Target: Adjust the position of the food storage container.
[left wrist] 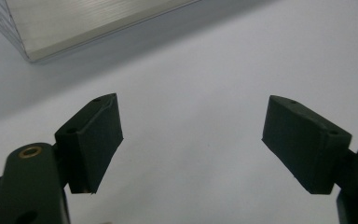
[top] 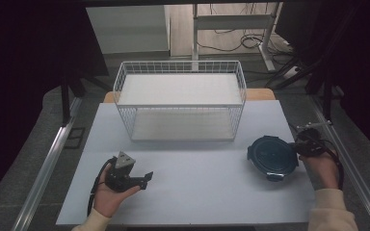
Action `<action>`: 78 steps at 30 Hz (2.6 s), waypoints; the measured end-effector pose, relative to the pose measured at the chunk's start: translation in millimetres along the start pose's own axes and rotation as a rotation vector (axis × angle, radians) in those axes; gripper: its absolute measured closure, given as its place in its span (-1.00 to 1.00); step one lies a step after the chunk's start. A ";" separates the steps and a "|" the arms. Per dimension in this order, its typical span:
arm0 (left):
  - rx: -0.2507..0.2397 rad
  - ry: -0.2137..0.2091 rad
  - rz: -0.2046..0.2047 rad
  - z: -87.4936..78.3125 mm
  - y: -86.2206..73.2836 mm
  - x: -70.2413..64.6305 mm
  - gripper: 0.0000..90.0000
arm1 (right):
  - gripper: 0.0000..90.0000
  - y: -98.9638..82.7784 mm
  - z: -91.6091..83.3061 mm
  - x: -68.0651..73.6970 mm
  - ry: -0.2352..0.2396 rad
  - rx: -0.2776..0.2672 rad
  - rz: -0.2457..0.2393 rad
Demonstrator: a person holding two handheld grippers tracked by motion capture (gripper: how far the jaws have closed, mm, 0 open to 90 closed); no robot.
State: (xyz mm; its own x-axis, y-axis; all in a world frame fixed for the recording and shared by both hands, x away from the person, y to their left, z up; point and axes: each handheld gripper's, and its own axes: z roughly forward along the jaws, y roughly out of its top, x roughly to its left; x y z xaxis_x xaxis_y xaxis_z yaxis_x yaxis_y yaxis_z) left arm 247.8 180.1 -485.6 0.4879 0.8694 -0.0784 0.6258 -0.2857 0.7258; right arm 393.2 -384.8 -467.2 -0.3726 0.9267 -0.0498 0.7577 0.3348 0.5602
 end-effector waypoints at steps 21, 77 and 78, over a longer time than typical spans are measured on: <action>0.000 -0.005 0.000 -1.0 -0.5 1.0 -0.56 | 1.00 12.5 7.8 58.2 0.083 0.014 -0.102; -0.013 -0.019 -0.001 -6.3 -1.5 0.8 -0.57 | 1.00 -47.7 -24.2 139.1 0.078 0.006 -0.113; -0.014 -0.020 0.000 -6.2 -1.4 0.4 -0.56 | 1.00 -47.3 -25.0 140.0 0.080 0.006 -0.121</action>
State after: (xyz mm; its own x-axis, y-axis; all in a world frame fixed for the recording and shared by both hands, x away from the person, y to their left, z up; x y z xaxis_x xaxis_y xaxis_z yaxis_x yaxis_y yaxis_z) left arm 243.3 183.3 -482.4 0.4997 0.8613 -0.0923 0.6177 -0.2796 0.7351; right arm 291.8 -275.2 -480.0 -0.5029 0.8629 -0.0501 0.7078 0.4443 0.5492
